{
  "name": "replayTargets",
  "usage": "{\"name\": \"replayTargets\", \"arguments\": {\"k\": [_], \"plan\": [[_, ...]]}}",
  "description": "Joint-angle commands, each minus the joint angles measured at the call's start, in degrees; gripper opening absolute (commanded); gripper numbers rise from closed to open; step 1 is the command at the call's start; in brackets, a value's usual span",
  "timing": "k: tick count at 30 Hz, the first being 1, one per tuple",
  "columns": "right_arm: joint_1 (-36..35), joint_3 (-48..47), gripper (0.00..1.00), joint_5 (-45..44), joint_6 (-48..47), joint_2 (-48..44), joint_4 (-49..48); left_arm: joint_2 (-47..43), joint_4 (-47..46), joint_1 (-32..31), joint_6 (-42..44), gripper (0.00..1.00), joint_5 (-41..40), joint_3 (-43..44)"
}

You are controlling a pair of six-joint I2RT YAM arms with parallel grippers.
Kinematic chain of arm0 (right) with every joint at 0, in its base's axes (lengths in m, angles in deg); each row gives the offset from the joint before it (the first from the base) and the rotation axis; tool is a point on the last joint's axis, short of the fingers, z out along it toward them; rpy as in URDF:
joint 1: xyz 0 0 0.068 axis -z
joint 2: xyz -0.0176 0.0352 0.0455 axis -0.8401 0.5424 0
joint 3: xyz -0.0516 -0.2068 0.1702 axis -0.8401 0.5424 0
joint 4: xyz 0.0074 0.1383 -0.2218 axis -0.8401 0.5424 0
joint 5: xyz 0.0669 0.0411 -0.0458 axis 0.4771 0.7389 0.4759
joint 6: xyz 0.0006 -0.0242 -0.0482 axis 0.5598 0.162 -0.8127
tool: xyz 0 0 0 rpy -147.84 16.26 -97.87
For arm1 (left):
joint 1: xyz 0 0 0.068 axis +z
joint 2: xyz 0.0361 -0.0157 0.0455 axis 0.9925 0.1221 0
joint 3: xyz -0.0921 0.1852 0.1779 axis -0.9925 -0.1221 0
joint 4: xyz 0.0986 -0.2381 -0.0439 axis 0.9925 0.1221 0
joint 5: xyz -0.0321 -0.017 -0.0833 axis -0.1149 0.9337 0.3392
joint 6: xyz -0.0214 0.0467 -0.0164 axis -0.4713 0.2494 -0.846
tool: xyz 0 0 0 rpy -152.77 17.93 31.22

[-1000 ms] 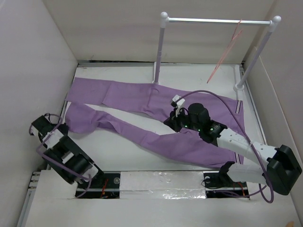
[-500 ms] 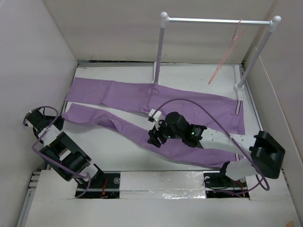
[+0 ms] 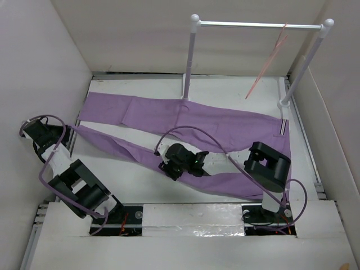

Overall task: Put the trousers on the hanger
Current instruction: Flatten out the trousers at the center of the board.

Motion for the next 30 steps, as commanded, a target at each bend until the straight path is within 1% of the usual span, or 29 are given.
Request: {"name": "replayTargets", "arguments": {"k": [1, 4, 5, 7, 8, 9, 10, 12, 13, 14, 15, 16, 17, 18, 19, 20, 21, 22, 23, 24, 26, 27, 29, 30], "plan": [[-1.4, -2.3, 0.51, -3.4, 1.1, 0.7, -0.3, -2.6, -3.1, -0.3, -2.6, 0.00, 2.1, 0.0], [-3.7, -0.9, 0.36, -5.1, 1.8, -0.2, -0.5, -3.1, -3.0, -0.3, -3.6, 0.00, 1.9, 0.3], [-4.3, -0.5, 0.28, -5.5, 2.1, -0.5, -0.4, -3.9, -2.5, -0.3, -4.3, 0.00, 1.8, 0.5], [-5.5, 2.2, 0.19, -5.6, 3.0, -1.8, -0.4, -4.9, -2.5, -0.3, -5.4, 0.00, 1.9, 1.0], [-5.5, 3.4, 0.15, -5.1, 3.5, -2.7, -0.5, -6.2, -3.2, -0.3, -7.0, 0.00, 2.6, 1.0], [-5.5, 4.8, 0.14, -4.8, 4.2, -3.8, -1.0, -6.8, -3.8, -0.3, -7.9, 0.00, 4.0, 1.0], [-5.5, 7.9, 0.14, -3.8, 4.5, -5.3, -2.0, -7.4, -4.4, -1.7, -8.7, 0.00, 4.8, 0.9], [-4.9, 10.4, 0.30, -3.9, 4.8, -11.2, -1.6, -10.5, -6.8, -3.6, -10.5, 0.00, 5.7, 0.1], [-3.2, 12.2, 0.40, -4.0, 4.9, -13.6, -0.6, -12.0, -8.3, -5.9, -11.0, 0.00, 5.7, -1.6], [-2.1, 13.1, 0.61, -4.0, 4.8, -19.0, -0.2, -15.2, -10.6, -6.9, -11.4, 0.00, 5.6, -2.3], [-0.8, 13.8, 0.68, -4.0, 4.6, -21.9, 0.2, -16.9, -11.2, -7.9, -11.9, 0.00, 5.4, -2.9], [1.2, 14.5, 0.72, -4.0, 4.6, -24.8, 0.8, -18.8, -11.9, -8.8, -12.0, 0.00, 5.5, -4.3], [6.2, 15.7, 0.73, -3.7, 4.6, -27.6, 1.6, -22.8, -13.0, -10.3, -12.0, 0.00, 5.7, -5.1], [9.5, 16.3, 0.73, -3.2, 4.9, -33.0, 2.7, -24.8, -13.4, -11.0, -11.8, 0.00, 6.2, -5.9], [13.3, 17.2, 0.71, -2.4, 5.5, -35.6, 2.7, -27.2, -13.4, -11.6, -11.4, 0.00, 6.2, -7.2], [22.2, 19.0, 0.53, -2.0, 6.4, -37.9, 2.5, -31.6, -12.3, -13.0, -11.0, 0.00, 5.8, -7.6], [27.2, 20.0, 0.37, 0.3, 7.9, -42.1, 2.1, -33.7, -11.2, -13.6, -9.3, 0.00, 4.3, -7.7], [32.4, 21.0, 0.19, 1.3, 8.8, -44.0, 1.9, -35.9, -9.5, -14.1, -8.1, 0.00, 3.5, -7.4], [42.4, 22.7, 0.00, 2.4, 10.4, -47.1, 1.8, -40.1, -6.7, -14.8, -6.1, 0.00, 2.3, -7.1], [47.0, 23.7, 0.00, 2.4, 10.9, -47.2, 1.6, -42.1, -5.7, -14.8, -6.1, 0.00, 1.5, -7.1], [55.1, 25.5, 0.00, 1.0, 11.6, -50.2, -1.2, -47.8, -2.4, -15.7, -3.7, 0.00, -0.6, -6.8], [62.5, 26.1, 0.06, 0.0, 12.1, -50.5, -1.5, -49.5, -2.3, -15.7, -3.3, 0.00, -0.5, -6.9], [69.4, 27.3, 0.28, -0.5, 14.4, -49.2, -3.0, -51.9, -0.5, -16.4, -2.2, 0.00, 0.3, -7.0], [72.6, 27.5, 0.50, 0.3, 15.3, -48.1, -3.7, -52.0, -0.5, -16.4, -1.7, 0.00, 1.5, -6.9]]}}
